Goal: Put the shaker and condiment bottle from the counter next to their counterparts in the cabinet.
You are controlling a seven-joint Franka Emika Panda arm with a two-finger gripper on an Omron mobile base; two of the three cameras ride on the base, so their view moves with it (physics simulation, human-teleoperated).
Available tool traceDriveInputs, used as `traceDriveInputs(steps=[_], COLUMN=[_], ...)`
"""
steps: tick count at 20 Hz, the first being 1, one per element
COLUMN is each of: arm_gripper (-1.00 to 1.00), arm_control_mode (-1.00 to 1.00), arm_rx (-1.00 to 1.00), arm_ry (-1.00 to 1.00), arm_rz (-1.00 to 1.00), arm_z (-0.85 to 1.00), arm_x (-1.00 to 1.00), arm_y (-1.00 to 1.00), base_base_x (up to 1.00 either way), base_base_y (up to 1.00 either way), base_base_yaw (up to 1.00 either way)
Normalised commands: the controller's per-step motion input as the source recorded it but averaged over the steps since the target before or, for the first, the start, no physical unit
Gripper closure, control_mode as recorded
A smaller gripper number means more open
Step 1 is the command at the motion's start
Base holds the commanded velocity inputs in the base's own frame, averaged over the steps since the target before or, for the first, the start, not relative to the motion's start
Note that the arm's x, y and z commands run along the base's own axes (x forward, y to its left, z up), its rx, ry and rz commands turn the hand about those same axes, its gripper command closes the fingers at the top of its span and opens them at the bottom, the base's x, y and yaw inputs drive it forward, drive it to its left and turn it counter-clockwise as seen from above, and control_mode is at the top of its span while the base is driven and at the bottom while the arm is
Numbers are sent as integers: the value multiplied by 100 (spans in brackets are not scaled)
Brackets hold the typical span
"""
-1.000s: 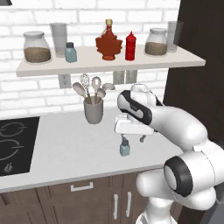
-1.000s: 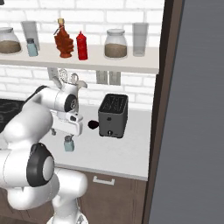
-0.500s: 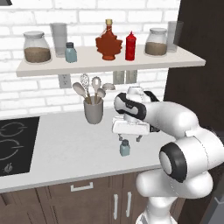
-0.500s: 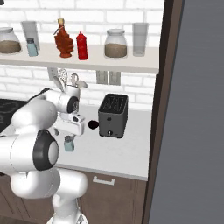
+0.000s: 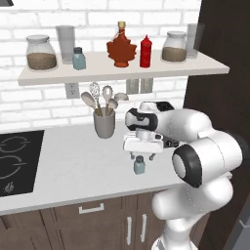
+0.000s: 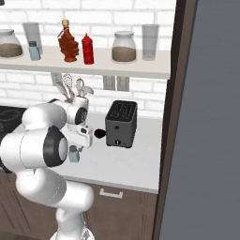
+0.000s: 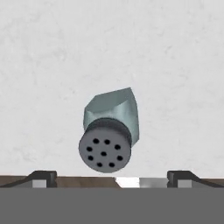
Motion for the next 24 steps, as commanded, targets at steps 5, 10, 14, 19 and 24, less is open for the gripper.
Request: traceDriveInputs(steps=[5, 10, 14, 19, 24], arm_gripper=[-100, -100, -100, -100, -100], arm_control_mode=[-100, -100, -100, -100, -100], arm_rx=[0, 0, 0, 0, 0], arm_ry=[0, -3, -1, 0, -1], arm_rz=[0, 0, 0, 0, 0], arm_z=[-24, 0, 0, 0, 0], arm_x=[41, 13, 1, 0, -10], arm_y=[0, 6, 6, 1, 0], base_base_x=[0, 0, 0, 0, 0], base_base_y=[0, 0, 0, 0, 0], base_base_yaw=[0, 0, 0, 0, 0])
